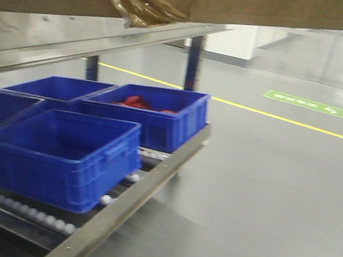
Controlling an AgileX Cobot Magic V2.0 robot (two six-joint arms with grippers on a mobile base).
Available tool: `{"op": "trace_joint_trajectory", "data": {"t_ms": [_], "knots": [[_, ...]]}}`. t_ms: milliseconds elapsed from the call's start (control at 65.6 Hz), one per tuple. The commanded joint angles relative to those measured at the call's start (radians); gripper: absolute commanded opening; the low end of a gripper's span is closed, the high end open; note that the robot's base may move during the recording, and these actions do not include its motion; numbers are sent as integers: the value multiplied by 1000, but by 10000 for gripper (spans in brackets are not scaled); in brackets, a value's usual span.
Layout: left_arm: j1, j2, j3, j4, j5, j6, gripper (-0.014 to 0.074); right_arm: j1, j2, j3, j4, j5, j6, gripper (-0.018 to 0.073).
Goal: Grab carton from right shelf to conveyor
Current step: 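Hold the carton with both grippers while the base turns away from the shelf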
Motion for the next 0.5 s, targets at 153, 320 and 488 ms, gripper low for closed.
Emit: {"op": "trace_joint_trajectory", "data": {"t_ms": [153, 320, 488], "knots": [[-10, -18, -8, -54, -41, 9, -20, 2, -7, -4, 6, -75, -11, -67], [-10, -18, -8, -54, -41, 9, -20, 2, -7, -4, 6, -75, -11, -67], [-10, -18, -8, -54, -41, 9, -20, 2, -7, -4, 6, -75, -11, -67]]}}
